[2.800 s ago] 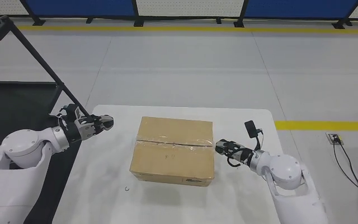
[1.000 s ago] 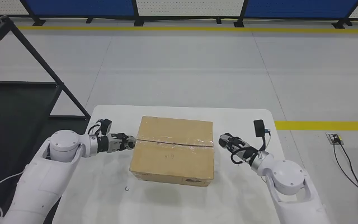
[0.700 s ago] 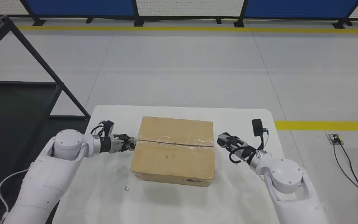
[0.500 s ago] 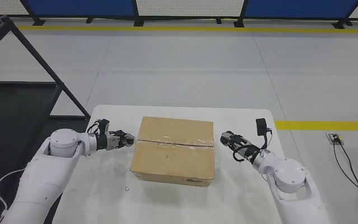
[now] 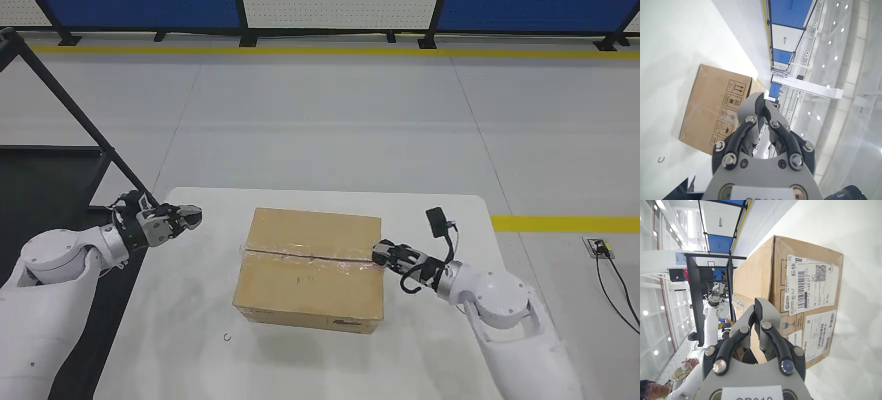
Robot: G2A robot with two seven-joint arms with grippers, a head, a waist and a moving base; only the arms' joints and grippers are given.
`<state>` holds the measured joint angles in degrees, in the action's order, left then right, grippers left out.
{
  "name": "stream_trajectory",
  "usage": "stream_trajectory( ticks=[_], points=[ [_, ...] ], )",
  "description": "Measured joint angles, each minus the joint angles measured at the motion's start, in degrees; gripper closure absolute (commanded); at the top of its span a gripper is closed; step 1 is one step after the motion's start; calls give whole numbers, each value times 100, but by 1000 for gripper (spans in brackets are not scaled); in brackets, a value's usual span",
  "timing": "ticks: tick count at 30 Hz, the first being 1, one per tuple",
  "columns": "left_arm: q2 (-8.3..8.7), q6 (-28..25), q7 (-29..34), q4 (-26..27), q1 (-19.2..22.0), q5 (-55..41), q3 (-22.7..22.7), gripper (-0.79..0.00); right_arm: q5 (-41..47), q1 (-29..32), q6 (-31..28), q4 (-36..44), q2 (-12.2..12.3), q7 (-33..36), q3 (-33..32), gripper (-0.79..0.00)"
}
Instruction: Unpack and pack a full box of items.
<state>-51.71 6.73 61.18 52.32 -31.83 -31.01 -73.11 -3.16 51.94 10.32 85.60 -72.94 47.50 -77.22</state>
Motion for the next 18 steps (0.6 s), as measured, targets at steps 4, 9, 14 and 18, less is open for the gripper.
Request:
stream_trajectory(
  ticks=[4, 9, 14, 18],
  points=[
    [71, 108, -91, 362, -285, -19, -197, 0, -53, -170, -127, -153, 1, 229, 209, 0],
    [123, 218, -184, 699, -536, -29, -348, 0, -233, -399, 110, -283, -38, 56, 544, 0],
    [164, 269, -197, 880, -695, -44, -471, 0, -429, -655, 544, -366, -110, -298, 930, 0],
    [192, 249, -188, 938, -809, -88, -576, 0, -519, -896, 771, -442, -170, -286, 1260, 0]
  ],
)
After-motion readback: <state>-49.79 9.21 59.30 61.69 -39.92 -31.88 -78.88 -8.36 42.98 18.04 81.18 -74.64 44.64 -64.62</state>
